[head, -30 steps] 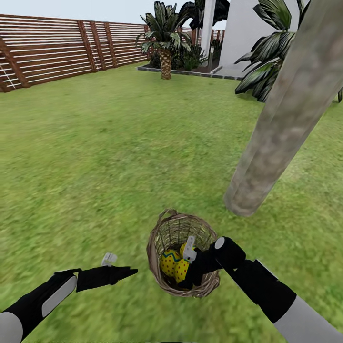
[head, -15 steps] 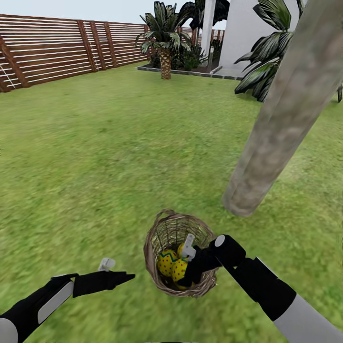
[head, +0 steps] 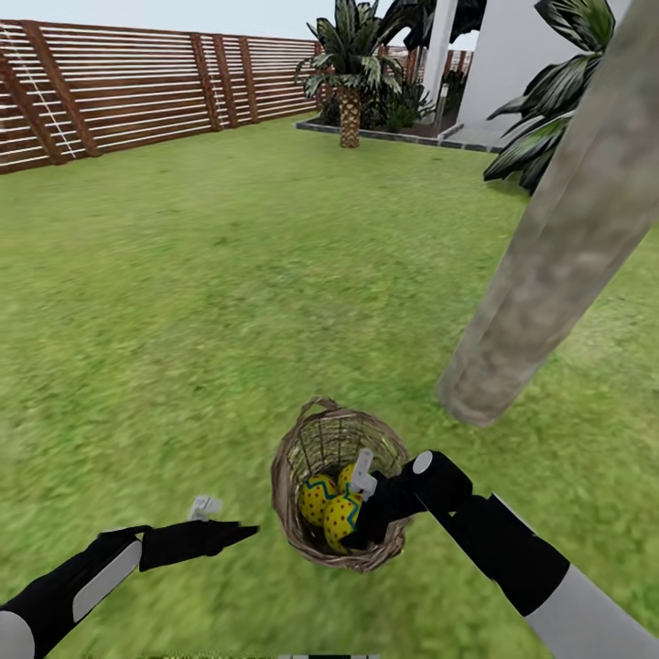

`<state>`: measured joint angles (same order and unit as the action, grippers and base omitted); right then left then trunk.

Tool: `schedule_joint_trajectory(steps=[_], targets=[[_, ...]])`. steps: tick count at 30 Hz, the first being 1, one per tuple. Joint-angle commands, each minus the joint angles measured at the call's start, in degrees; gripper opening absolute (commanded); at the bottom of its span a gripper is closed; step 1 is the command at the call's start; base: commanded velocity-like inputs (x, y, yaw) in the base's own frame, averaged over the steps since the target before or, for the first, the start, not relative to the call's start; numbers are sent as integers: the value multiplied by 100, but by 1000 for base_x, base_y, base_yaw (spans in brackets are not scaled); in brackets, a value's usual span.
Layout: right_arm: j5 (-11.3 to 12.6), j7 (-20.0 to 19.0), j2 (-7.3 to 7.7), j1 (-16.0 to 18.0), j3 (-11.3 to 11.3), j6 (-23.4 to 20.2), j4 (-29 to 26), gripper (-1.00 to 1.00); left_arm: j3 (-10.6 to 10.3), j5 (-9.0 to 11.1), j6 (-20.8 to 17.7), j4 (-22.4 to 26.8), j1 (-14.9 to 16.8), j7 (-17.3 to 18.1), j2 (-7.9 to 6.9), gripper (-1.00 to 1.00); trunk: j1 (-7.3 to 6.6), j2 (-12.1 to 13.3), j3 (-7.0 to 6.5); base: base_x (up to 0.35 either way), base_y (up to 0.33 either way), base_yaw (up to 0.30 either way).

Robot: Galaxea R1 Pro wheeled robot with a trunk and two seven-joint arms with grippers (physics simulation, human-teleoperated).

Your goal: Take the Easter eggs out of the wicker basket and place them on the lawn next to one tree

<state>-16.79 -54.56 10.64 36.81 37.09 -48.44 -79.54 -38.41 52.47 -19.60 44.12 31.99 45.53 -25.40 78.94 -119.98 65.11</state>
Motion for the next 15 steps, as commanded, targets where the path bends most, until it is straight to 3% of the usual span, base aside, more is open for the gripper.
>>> schedule_joint_trajectory(steps=[1, 9, 15], targets=[[1, 2, 0, 1, 0, 0, 0, 100, 0, 0, 0, 0, 0, 0, 0, 100, 0, 0, 5, -3, -22, 231], [1, 27, 0, 2, 0, 1, 0, 100, -5, 1, 0, -4, 0, -8, 0, 100, 0, 0, 43, 7, -4, 212], [1, 30, 0, 1, 2, 16, 0, 100, -12, 0, 0, -1, 0, -7, 0, 100, 0, 0, 65, 138, -94, 94]])
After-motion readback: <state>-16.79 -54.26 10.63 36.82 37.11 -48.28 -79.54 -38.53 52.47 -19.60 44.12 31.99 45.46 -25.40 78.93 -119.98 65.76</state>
